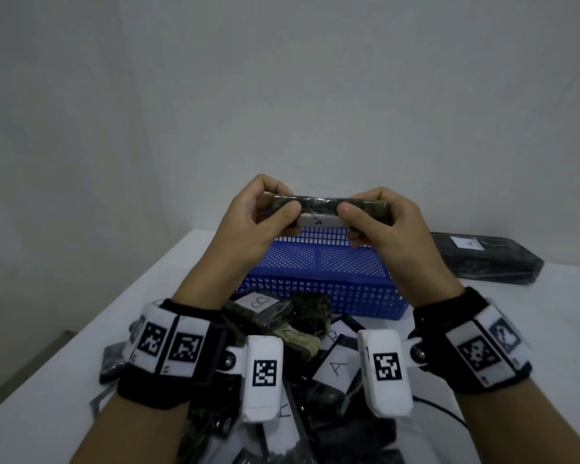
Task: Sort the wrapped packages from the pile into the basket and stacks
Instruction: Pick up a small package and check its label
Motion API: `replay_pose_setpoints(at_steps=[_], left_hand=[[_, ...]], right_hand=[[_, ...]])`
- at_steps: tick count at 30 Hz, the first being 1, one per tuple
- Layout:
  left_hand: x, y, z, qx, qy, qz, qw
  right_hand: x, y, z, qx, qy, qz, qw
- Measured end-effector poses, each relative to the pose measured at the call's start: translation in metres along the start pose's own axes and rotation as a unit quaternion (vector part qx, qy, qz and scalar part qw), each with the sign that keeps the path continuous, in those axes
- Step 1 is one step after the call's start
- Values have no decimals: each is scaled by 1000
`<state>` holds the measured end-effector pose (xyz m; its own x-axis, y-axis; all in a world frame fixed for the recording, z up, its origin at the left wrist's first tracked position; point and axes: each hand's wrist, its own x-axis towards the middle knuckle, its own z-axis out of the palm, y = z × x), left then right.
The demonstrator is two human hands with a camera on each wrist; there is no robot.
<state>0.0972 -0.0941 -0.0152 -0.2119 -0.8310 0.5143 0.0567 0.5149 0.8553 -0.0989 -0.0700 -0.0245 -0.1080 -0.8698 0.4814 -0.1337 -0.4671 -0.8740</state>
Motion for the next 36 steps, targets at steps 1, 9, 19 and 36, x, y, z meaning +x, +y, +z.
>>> replay_pose_setpoints(at_steps=[1, 9, 19, 36], left_hand=[[-1, -2, 1, 10, 3, 0, 1000], [-3, 7, 0, 23, 0, 19, 1000], [-2, -5, 8, -3, -20, -38, 999], [2, -17, 12, -22, -77, -26, 996]], right_hand=[[-2, 1, 1, -13, -2, -3, 1000], [-7, -16, -4, 33, -46, 51, 997], [-7, -11, -14, 1, -10, 57, 998], [-17, -13, -19, -106, 18, 10, 994]])
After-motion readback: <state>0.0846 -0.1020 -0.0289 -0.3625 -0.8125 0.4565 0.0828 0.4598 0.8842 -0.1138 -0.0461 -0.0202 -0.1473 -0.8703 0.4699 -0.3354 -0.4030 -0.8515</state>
